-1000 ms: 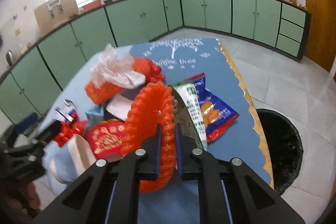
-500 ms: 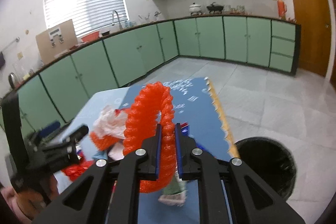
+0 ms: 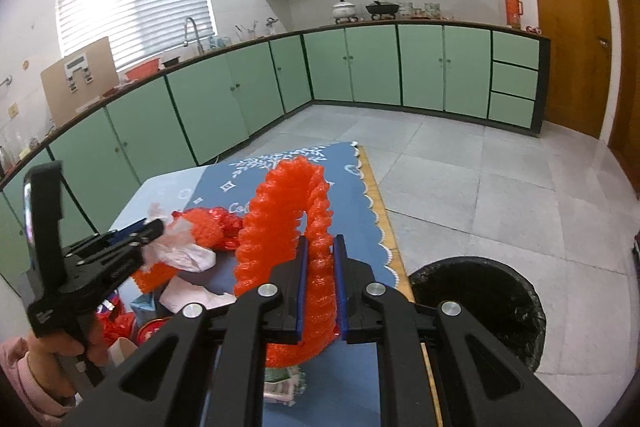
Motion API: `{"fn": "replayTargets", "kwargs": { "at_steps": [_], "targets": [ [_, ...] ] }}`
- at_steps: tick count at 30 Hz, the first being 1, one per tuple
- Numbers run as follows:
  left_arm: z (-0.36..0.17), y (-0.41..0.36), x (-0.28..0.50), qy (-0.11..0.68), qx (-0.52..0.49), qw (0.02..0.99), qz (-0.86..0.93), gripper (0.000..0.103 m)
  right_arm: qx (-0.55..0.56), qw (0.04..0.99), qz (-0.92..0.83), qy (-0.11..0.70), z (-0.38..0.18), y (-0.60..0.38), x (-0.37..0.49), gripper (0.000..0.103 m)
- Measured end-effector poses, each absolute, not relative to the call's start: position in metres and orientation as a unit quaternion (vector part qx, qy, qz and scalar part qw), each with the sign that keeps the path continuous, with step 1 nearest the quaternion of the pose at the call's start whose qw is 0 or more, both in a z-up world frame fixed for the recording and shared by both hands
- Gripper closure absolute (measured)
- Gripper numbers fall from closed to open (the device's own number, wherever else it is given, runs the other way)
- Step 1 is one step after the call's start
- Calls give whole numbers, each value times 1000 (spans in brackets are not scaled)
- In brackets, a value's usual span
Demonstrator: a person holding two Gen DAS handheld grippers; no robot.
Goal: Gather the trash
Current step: 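Carry the orange net to the bin and open the right gripper while the left gripper grasps a tissue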
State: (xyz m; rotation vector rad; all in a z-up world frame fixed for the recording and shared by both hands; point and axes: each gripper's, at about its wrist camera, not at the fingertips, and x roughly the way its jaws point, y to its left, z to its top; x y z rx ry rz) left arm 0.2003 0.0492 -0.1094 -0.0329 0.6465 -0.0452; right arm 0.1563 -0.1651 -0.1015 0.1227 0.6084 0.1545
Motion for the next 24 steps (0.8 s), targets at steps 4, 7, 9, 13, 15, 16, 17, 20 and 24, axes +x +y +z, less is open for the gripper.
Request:
{"fn": "replayTargets", "kwargs": {
  "at_steps": [4,7,9,13,15,16,17,20,24],
  "targets": [
    [-95,48,184,288,-24,957,-31,96,70,950,62,298,-104,-178,153,91],
    [-75,40,175,263,-34,963,-49,97,74,953,48,290,-101,-191,147,91],
    [-64,28,172,252,-33,965,-65,97,77,956,31,282,-99,-206,143,91],
    [-47,-20,175,239,-32,962,-129,97,85,959,-16,271,-97,-243,135,91],
    [-44,-50,179,239,-31,957,-161,97,92,957,-47,270,-100,-269,131,91],
    [-44,-69,181,237,-27,954,-179,97,93,956,-61,271,-104,-282,130,91],
    [-47,-85,181,237,-24,952,-193,97,93,954,-74,274,-107,-293,129,91],
    [-59,-135,192,255,-25,936,-239,97,91,947,-112,286,-121,-321,127,91],
    [-88,-198,213,289,-10,917,-274,97,91,939,-133,305,-142,-349,133,91]
  ]
}}
